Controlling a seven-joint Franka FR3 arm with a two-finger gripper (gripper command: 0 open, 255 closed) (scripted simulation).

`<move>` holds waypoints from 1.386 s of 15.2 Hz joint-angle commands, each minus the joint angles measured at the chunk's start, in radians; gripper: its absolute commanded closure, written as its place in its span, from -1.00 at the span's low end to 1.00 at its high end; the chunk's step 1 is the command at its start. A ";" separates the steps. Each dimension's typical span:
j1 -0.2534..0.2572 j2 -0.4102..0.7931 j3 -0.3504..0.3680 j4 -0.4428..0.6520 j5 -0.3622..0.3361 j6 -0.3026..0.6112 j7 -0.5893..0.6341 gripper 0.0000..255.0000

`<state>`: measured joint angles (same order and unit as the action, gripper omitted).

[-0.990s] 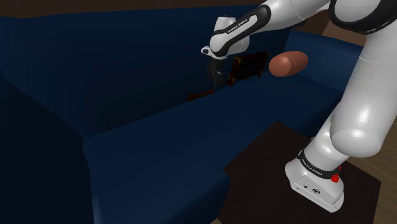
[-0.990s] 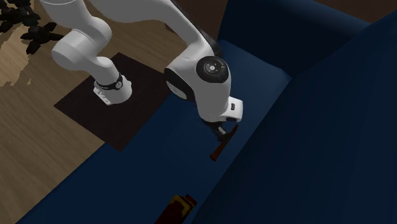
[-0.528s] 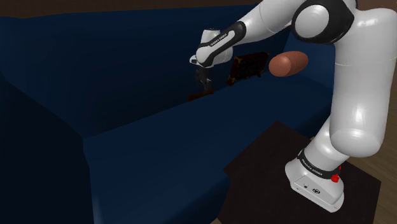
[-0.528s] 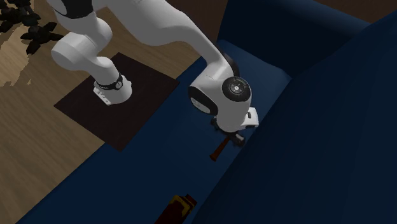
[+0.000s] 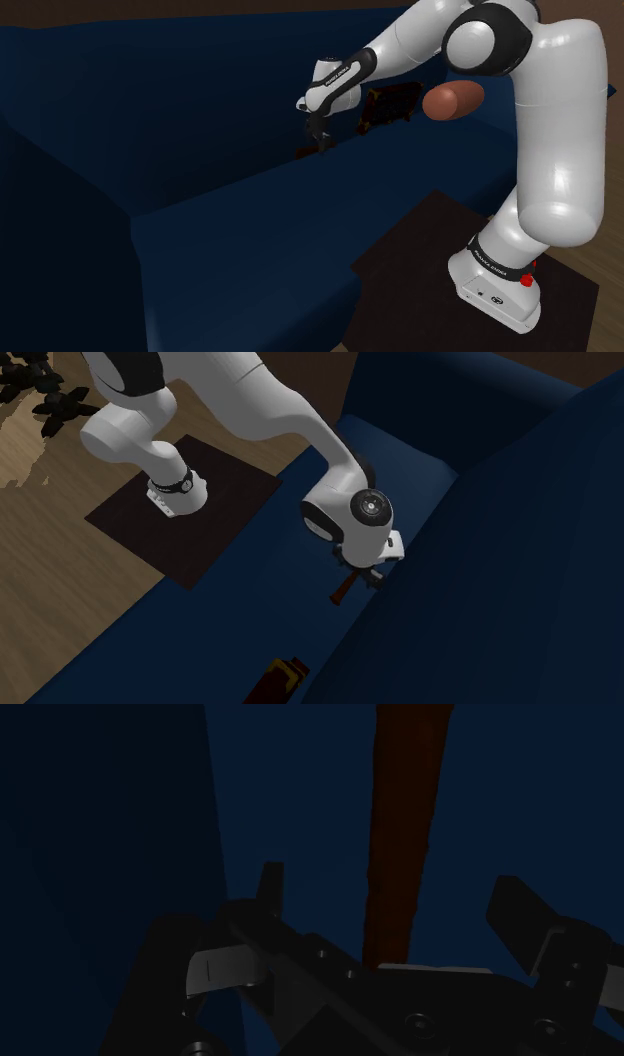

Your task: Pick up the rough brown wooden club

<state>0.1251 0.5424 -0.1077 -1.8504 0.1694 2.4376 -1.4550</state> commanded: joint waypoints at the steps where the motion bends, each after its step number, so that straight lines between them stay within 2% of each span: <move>1: -0.001 0.003 0.001 -0.002 0.001 0.005 -0.002 -1.00; 2: -0.001 0.002 0.001 -0.003 0.001 0.006 -0.002 1.00; 11: -0.001 0.003 0.001 -0.002 0.001 0.005 -0.002 1.00; 21: 0.007 -0.085 -0.012 0.010 -0.019 -0.093 0.016 1.00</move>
<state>0.1314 0.4668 -0.1188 -1.8425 0.1523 2.3554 -1.4411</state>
